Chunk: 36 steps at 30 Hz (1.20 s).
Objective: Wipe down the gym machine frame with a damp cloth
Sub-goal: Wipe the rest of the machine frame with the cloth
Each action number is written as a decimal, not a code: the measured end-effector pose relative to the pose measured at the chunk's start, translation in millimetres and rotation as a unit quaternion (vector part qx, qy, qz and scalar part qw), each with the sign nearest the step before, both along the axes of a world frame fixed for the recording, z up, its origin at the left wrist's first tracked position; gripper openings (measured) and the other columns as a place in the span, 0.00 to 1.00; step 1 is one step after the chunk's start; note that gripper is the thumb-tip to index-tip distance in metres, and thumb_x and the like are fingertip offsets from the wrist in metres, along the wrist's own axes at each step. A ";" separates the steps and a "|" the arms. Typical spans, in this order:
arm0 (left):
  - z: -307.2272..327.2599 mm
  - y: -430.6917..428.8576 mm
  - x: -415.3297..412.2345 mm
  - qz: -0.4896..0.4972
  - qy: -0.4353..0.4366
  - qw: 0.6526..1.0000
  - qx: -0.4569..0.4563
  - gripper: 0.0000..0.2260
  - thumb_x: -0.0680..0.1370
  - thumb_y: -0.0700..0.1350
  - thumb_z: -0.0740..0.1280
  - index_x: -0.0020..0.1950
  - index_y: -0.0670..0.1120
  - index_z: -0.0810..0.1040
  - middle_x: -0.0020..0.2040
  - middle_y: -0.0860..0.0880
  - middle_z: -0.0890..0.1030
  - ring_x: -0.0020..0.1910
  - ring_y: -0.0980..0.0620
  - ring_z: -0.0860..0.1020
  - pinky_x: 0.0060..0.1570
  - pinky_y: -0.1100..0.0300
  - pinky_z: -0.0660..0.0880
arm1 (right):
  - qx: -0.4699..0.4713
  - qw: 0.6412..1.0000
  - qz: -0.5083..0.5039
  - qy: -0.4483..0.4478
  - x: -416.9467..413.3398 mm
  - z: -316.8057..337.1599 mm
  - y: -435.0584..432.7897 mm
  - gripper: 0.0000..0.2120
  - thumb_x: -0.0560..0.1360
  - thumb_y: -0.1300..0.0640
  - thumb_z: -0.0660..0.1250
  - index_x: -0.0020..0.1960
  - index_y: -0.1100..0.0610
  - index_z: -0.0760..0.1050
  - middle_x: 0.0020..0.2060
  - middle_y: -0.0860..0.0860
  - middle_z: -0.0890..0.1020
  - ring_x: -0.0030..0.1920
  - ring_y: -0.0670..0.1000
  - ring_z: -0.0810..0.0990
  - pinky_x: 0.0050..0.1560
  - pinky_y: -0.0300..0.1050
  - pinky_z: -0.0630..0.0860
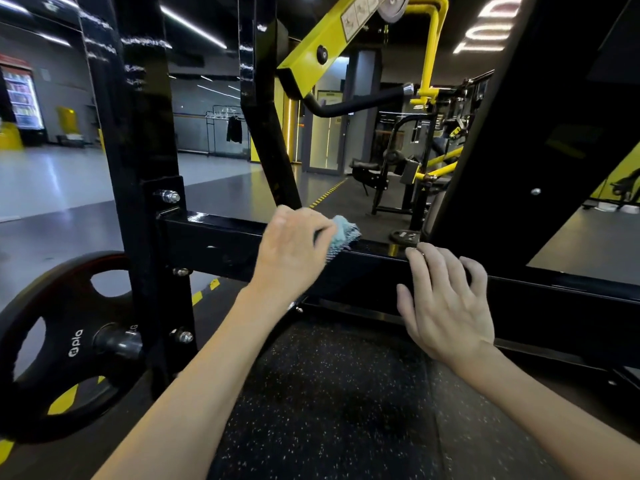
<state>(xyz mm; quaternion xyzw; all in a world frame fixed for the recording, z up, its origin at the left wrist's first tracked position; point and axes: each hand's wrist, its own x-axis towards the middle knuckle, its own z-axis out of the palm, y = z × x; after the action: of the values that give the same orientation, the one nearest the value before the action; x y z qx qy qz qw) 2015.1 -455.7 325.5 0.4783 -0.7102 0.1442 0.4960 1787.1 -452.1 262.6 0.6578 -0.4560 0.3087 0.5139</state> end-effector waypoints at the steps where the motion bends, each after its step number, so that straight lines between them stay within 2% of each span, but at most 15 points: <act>1: 0.5 2.7 -9.9 -0.028 -0.012 1.000 0.000 0.10 0.82 0.43 0.65 0.47 0.44 0.85 0.47 0.51 0.84 0.45 0.46 0.74 0.45 0.62 0.60 | 0.006 1.000 0.001 -0.002 0.1 -0.2 0.7 0.23 0.81 0.48 0.55 0.67 0.63 0.70 0.63 0.59 0.76 0.62 0.57 0.72 0.62 0.55 0.65; 5: -5.9 2.6 -44.3 -0.116 -0.039 0.992 -0.005 0.05 0.79 0.44 0.69 0.52 0.46 0.83 0.51 0.52 0.84 0.43 0.48 0.76 0.51 0.61 0.63 | 0.024 0.999 0.027 -0.019 0.3 2.1 4.5 0.24 0.80 0.49 0.56 0.70 0.64 0.69 0.68 0.59 0.73 0.65 0.57 0.71 0.66 0.55 0.64; 9: -19.7 9.7 -57.4 -0.097 -0.066 0.993 -0.002 0.17 0.71 0.42 0.77 0.58 0.45 0.81 0.56 0.50 0.83 0.46 0.47 0.71 0.51 0.65 0.62 | 0.042 0.995 0.085 -0.039 -0.8 4.0 6.6 0.25 0.79 0.52 0.58 0.71 0.67 0.67 0.72 0.61 0.69 0.69 0.58 0.71 0.68 0.54 0.64; 12: -15.5 25.3 -69.9 -0.103 -0.035 0.994 0.013 0.17 0.71 0.35 0.75 0.59 0.45 0.81 0.55 0.50 0.83 0.46 0.50 0.68 0.49 0.63 0.69 | 0.071 0.987 0.132 -0.064 0.0 6.5 11.6 0.26 0.78 0.54 0.60 0.72 0.67 0.65 0.73 0.60 0.67 0.70 0.58 0.71 0.69 0.54 0.64; 14: -9.5 35.8 -78.7 -0.110 -0.002 0.993 0.043 0.14 0.75 0.36 0.72 0.60 0.45 0.81 0.55 0.50 0.82 0.48 0.51 0.68 0.49 0.62 0.68 | 0.105 0.972 0.180 -0.107 2.2 10.2 17.8 0.27 0.77 0.55 0.60 0.72 0.66 0.63 0.73 0.60 0.68 0.69 0.57 0.71 0.69 0.52 0.63; 16: -6.9 46.8 -83.0 -0.107 0.027 0.991 0.072 0.13 0.77 0.39 0.70 0.61 0.47 0.80 0.56 0.51 0.81 0.50 0.52 0.69 0.50 0.68 0.62 | 0.137 0.949 0.237 -0.156 2.7 14.9 28.2 0.27 0.76 0.56 0.61 0.72 0.64 0.63 0.70 0.59 0.71 0.66 0.56 0.73 0.69 0.46 0.63; 19: -8.1 54.9 -79.1 -0.114 0.040 0.988 0.092 0.11 0.78 0.42 0.70 0.60 0.49 0.80 0.55 0.53 0.81 0.52 0.51 0.72 0.50 0.66 0.62 | 0.177 0.911 0.301 -0.218 -2.8 24.8 45.1 0.26 0.76 0.59 0.67 0.71 0.61 0.63 0.63 0.55 0.74 0.62 0.52 0.72 0.68 0.31 0.59; 23: 2.1 55.4 -72.0 -0.137 0.075 0.980 0.126 0.09 0.78 0.45 0.70 0.58 0.52 0.81 0.53 0.56 0.82 0.54 0.52 0.77 0.59 0.59 0.70 | 0.245 0.886 0.311 -0.241 -8.3 45.9 52.6 0.22 0.74 0.60 0.73 0.67 0.56 0.73 0.55 0.49 0.77 0.55 0.49 0.72 0.57 0.30 0.65; 25: 14.4 55.3 -68.6 -0.136 0.118 0.972 0.153 0.10 0.78 0.45 0.71 0.59 0.50 0.82 0.55 0.55 0.81 0.55 0.57 0.76 0.58 0.68 0.68 | 0.287 0.862 0.313 -0.277 -6.2 59.7 49.0 0.15 0.74 0.57 0.73 0.60 0.55 0.78 0.49 0.49 0.78 0.51 0.51 0.75 0.53 0.34 0.67; 27: 28.7 54.3 -65.6 -0.135 0.150 0.964 0.175 0.08 0.77 0.47 0.73 0.55 0.51 0.82 0.53 0.58 0.81 0.53 0.60 0.77 0.55 0.70 0.68 | 0.349 0.809 0.330 -0.338 -6.1 74.8 45.6 0.09 0.74 0.51 0.72 0.53 0.51 0.80 0.46 0.50 0.81 0.49 0.52 0.79 0.53 0.47 0.75; 29: 43.8 52.0 -63.1 -0.144 0.179 0.953 0.199 0.06 0.75 0.50 0.74 0.51 0.55 0.82 0.51 0.60 0.82 0.53 0.59 0.78 0.56 0.65 0.71 | 0.410 0.725 0.367 -0.413 -7.4 94.2 45.2 0.11 0.72 0.46 0.70 0.50 0.50 0.81 0.45 0.51 0.84 0.48 0.53 0.82 0.54 0.55 0.78; 32: 67.0 50.5 -60.4 -0.145 0.208 0.932 0.259 0.06 0.73 0.56 0.74 0.48 0.61 0.81 0.52 0.58 0.83 0.54 0.59 0.80 0.61 0.55 0.76 | 0.498 0.585 0.399 -0.502 -7.9 131.3 47.6 0.05 0.77 0.56 0.70 0.52 0.54 0.81 0.48 0.52 0.86 0.50 0.52 0.84 0.53 0.46 0.79; 33: 75.9 51.6 -59.9 -0.145 0.215 0.924 0.280 0.09 0.72 0.60 0.73 0.49 0.60 0.82 0.52 0.58 0.83 0.55 0.58 0.80 0.61 0.52 0.76 | 0.523 0.543 0.399 -0.522 -7.5 144.0 49.5 0.06 0.78 0.57 0.69 0.54 0.54 0.80 0.49 0.52 0.86 0.50 0.51 0.84 0.52 0.44 0.80; 34: 85.4 52.8 -58.8 -0.145 0.219 0.918 0.297 0.16 0.69 0.65 0.72 0.51 0.59 0.82 0.53 0.58 0.83 0.55 0.57 0.80 0.62 0.50 0.76 | 0.540 0.521 0.394 -0.531 -7.6 155.8 50.1 0.06 0.78 0.57 0.68 0.55 0.54 0.80 0.50 0.52 0.86 0.50 0.50 0.85 0.52 0.45 0.80; 36: 106.6 56.8 -54.7 -0.143 0.223 0.906 0.329 0.27 0.64 0.71 0.69 0.55 0.57 0.83 0.55 0.57 0.83 0.56 0.57 0.80 0.62 0.50 0.76 | 0.555 0.509 0.381 -0.536 -6.5 178.5 51.0 0.06 0.79 0.56 0.67 0.55 0.53 0.80 0.49 0.51 0.86 0.50 0.50 0.85 0.50 0.43 0.81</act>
<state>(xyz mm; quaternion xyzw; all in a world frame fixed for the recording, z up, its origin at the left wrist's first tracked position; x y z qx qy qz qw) 1960.4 -398.9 432.2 0.5277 -0.6488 -0.2808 0.4709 1780.7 -401.1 441.2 0.6288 -0.4282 0.4524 -0.4654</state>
